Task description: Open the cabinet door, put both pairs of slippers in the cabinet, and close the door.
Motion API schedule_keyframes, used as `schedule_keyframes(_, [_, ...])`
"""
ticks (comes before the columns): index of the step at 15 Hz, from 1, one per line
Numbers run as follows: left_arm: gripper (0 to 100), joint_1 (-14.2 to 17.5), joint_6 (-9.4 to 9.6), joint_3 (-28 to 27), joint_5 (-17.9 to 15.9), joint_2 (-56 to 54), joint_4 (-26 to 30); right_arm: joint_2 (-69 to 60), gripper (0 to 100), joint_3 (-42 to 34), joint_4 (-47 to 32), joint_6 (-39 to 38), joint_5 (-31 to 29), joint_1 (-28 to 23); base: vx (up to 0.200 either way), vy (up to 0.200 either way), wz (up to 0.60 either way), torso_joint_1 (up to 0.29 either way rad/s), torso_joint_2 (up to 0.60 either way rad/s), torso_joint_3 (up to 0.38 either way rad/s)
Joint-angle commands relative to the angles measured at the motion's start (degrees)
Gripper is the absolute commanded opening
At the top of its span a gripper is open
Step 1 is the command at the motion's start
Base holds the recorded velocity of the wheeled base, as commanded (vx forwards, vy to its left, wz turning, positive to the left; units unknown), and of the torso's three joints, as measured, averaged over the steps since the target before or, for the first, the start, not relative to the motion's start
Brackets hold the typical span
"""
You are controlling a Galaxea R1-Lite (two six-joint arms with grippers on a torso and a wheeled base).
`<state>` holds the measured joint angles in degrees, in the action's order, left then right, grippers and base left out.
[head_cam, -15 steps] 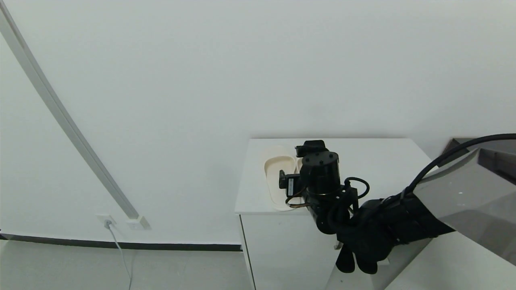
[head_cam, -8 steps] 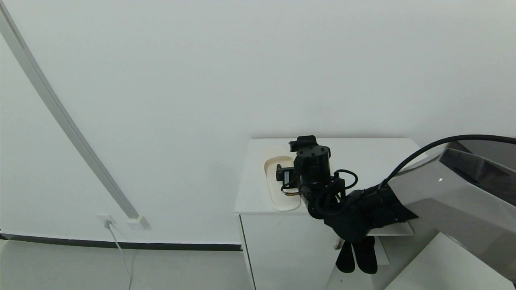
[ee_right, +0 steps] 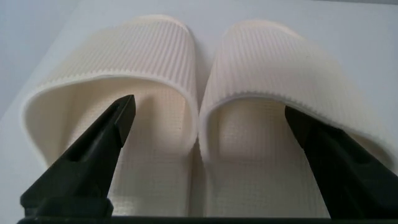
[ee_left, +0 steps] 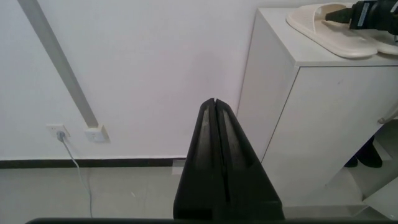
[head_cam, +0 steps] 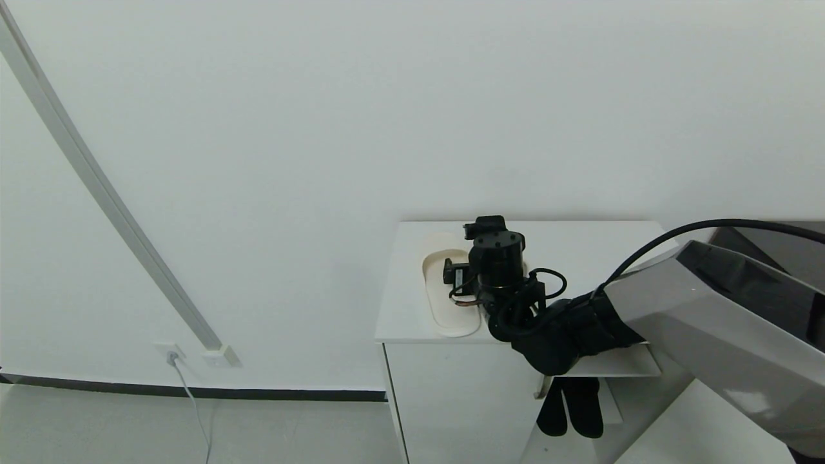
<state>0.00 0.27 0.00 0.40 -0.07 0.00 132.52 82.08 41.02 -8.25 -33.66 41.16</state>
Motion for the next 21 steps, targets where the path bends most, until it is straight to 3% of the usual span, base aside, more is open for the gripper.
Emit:
schedule_keyframes(1, [0, 0.0, 0.0, 0.0, 0.0, 0.1, 0.0, 0.8, 100, 0.2, 0.0, 0.0, -0.1, 0.1, 0.0, 0.0, 0.0, 0.0, 0.0, 0.0])
schedule_keyframes(2, [0, 0.0, 0.0, 0.0, 0.0, 0.1, 0.0, 1.0, 0, 0.2, 0.1, 0.0, -0.1, 0.1, 0.0, 0.0, 0.0, 0.0, 0.0, 0.0])
schedule_keyframes(14, [0, 0.0, 0.0, 0.0, 0.0, 0.1, 0.0, -2.5, 0, -1.6, 0.0, 0.0, -0.3, 0.9, 0.0, 0.0, 0.0, 0.0, 0.0, 0.0])
schedule_keyframes(19, [0, 0.0, 0.08, 0.0, 0.0, 0.1, -0.1, -13.2, 0, -11.2, 0.1, 0.2, 0.8, 0.9, 0.0, 0.0, 0.0, 0.0, 0.0, 0.0])
schedule_keyframes(21, [0, 0.0, 0.08, 0.0, 0.0, 0.1, 0.0, -20.6, 0, -18.2, 0.0, 0.2, 4.7, 0.9, 0.0, 0.0, 0.0, 0.0, 0.0, 0.0])
